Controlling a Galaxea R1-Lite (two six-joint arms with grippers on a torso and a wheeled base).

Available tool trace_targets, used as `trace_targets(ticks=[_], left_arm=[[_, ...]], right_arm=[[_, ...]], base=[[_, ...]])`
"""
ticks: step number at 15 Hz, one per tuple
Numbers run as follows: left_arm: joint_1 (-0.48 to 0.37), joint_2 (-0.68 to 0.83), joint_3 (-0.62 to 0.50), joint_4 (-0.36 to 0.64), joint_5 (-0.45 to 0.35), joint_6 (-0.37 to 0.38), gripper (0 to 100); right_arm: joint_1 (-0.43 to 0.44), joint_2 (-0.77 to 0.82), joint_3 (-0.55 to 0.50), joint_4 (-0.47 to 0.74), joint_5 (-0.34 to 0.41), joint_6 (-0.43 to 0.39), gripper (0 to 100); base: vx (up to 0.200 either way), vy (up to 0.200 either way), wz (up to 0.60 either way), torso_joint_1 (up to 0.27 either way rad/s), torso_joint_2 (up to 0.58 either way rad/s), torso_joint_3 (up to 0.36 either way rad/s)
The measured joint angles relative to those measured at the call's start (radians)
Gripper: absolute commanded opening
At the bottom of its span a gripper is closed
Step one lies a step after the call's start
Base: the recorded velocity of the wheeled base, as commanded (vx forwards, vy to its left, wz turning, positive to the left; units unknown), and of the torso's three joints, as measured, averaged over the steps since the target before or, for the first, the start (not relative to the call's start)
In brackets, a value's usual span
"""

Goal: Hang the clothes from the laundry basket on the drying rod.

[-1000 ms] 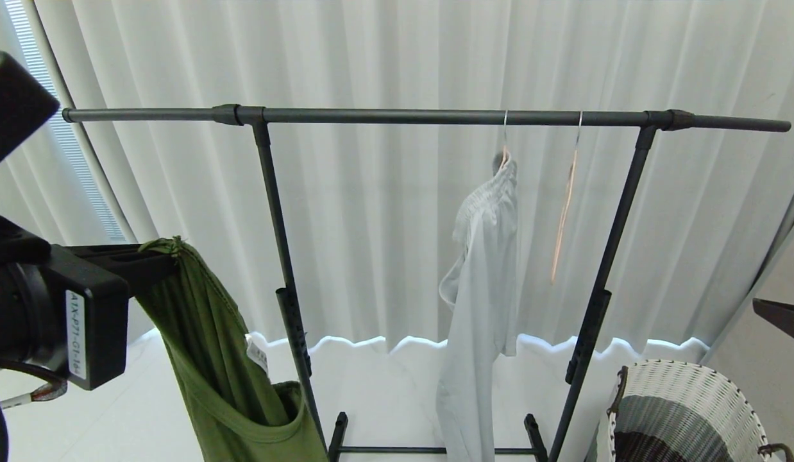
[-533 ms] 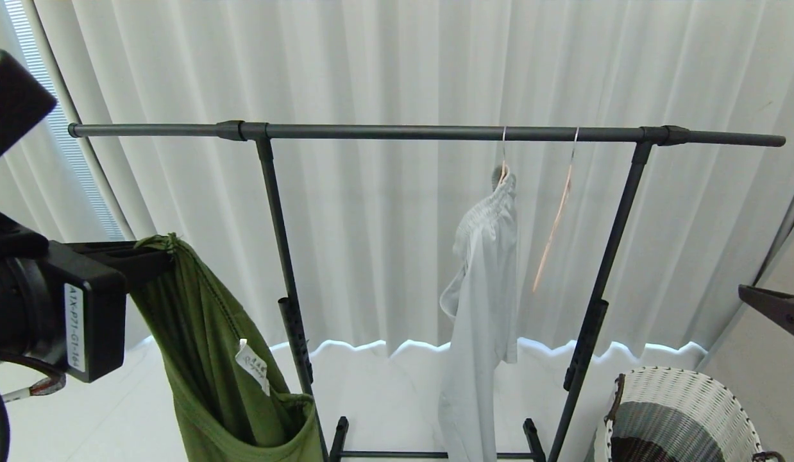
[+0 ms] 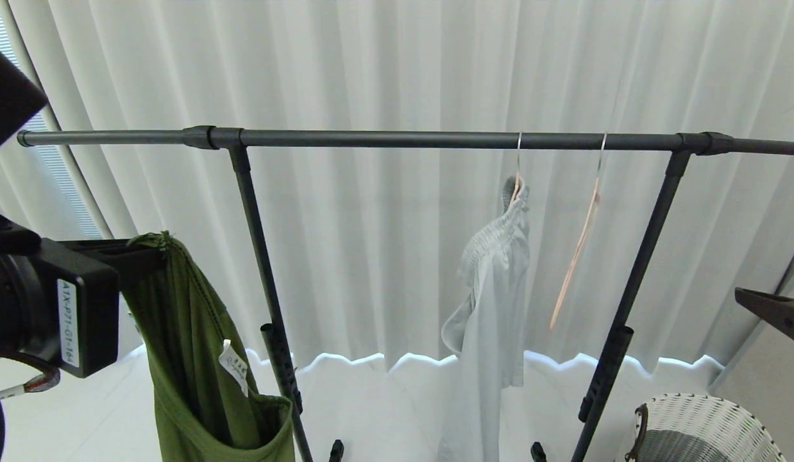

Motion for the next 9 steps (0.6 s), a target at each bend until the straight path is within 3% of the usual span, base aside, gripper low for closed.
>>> trace_targets(ticks=[4,5,9], left_arm=[[0.0,0.001,0.003,0.0,-0.001,0.0,0],[0.0,0.001,0.003,0.0,-0.001,-0.001,0],[0.0,0.002,0.033,-0.001,-0.001,0.0,0]], right_arm=[[-0.019,0.012,0.027,-0.018,0.049,0.018,100],[-0.026,0.018,0.043,-0.071,0.078,0.031,100],[-0.037,0.06,0.07,-0.142,0.121,0.046,100]], base=[[0.2,0.0,0.0,0.002,0.0,-0.001],[0.2,0.0,0.0,0.002,0.01,-0.002],[0.0,0.0,0.0,0.0,0.0,0.0]])
